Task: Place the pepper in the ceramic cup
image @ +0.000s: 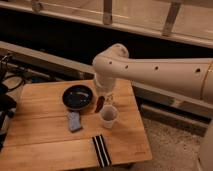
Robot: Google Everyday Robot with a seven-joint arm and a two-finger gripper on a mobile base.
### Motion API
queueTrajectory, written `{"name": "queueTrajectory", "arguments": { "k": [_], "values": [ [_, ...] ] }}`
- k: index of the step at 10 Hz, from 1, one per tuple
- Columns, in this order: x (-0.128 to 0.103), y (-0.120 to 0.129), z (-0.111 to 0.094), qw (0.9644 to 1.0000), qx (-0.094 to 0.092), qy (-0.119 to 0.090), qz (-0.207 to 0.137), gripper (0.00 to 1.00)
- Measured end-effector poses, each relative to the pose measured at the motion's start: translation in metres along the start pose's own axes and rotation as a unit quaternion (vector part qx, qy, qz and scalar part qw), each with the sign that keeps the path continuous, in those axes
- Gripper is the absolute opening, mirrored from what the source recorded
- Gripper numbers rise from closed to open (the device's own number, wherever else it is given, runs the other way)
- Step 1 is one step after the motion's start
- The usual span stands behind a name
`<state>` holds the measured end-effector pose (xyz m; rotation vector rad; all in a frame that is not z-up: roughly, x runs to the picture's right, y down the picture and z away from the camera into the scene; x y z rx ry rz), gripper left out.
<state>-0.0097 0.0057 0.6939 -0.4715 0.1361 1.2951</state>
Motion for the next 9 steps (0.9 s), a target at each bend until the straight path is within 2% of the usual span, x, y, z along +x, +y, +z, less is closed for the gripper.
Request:
{"name": "queueTrajectory", "arguments": {
  "k": [1, 3, 4, 6, 9],
  "values": [
    [-0.008, -0.019, -0.013, 0.9997, 0.011, -0.015, 0.018, 0.0],
    [-0.014, -0.069, -0.047, 0.9966, 0.039, -0.042, 0.059, 0.0],
    [-0.014, -0.078, -0.054, 0.9956, 0.044, -0.046, 0.069, 0.0],
    [-0.008, -0.084, -0.058, 0.9943, 0.053, -0.044, 0.082, 0.0],
    [0.006, -0.071, -0.042, 0.9952, 0.05, -0.031, 0.078, 0.0]
  ]
}}
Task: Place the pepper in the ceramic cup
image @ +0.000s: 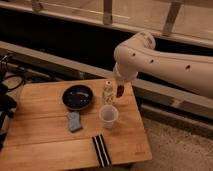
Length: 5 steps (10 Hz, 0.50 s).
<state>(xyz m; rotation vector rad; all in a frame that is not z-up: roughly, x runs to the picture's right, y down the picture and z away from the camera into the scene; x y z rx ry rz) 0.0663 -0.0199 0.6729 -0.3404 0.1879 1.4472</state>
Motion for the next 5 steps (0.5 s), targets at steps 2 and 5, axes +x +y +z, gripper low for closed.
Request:
{"name": "queueTrajectory", "arguments": {
  "k": [2, 5],
  "values": [
    [0.009, 0.014, 0.007, 0.9998, -0.008, 0.013, -0.013, 0.0],
    [0.018, 0.03, 0.008, 0.9991, -0.022, 0.02, -0.03, 0.0]
  ]
}}
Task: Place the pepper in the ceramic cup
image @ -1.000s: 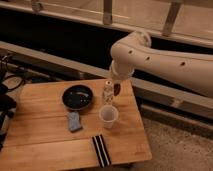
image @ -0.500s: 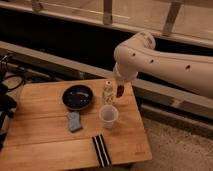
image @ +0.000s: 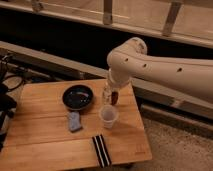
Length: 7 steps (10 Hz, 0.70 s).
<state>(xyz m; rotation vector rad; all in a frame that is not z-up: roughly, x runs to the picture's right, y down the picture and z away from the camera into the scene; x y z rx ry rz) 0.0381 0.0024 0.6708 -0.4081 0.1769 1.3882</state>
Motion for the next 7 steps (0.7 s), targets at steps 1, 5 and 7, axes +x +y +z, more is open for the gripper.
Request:
{"name": "queueTrajectory", "arguments": {
  "k": [1, 5, 7],
  "values": [
    [0.003, 0.005, 0.0, 1.0, -0.006, 0.004, -0.006, 0.0],
    [0.024, 0.019, 0.011, 0.9986, -0.029, 0.041, -0.019, 0.05],
    [0.031, 0.02, 0.017, 0.9982, -0.028, 0.049, -0.02, 0.02]
  ]
}}
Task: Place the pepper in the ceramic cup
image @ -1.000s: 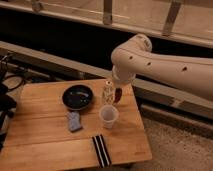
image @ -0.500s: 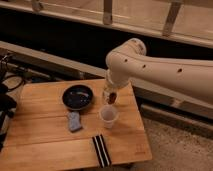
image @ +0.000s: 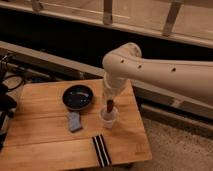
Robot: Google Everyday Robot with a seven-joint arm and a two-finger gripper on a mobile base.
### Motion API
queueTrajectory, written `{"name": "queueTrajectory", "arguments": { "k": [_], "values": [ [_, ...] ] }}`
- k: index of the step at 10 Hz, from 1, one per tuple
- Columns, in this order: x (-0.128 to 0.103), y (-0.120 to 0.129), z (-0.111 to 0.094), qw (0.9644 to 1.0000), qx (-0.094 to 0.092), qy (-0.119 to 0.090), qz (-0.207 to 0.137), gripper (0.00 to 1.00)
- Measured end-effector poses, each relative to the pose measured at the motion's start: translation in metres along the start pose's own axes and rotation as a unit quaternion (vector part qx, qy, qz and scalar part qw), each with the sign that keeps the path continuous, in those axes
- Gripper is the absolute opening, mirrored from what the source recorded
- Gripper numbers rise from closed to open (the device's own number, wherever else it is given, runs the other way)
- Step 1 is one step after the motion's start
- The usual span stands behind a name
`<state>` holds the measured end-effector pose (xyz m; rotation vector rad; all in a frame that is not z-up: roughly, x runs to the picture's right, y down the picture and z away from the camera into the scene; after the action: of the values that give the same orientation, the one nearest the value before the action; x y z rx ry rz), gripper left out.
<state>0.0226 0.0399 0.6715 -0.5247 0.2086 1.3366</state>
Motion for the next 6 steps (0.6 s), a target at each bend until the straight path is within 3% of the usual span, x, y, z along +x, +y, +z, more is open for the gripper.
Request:
{"name": "queueTrajectory", "arguments": {
  "k": [1, 2, 4, 6],
  "values": [
    [0.002, -0.005, 0.004, 0.9998, 0.001, -0.018, 0.001, 0.0],
    [0.003, -0.002, 0.008, 0.9998, -0.001, -0.021, -0.002, 0.0],
    [0.007, 0.005, 0.017, 1.0, -0.004, 0.002, -0.007, 0.0],
    [0.009, 0.003, 0.021, 0.9999, -0.005, 0.004, -0.008, 0.0]
  ]
}}
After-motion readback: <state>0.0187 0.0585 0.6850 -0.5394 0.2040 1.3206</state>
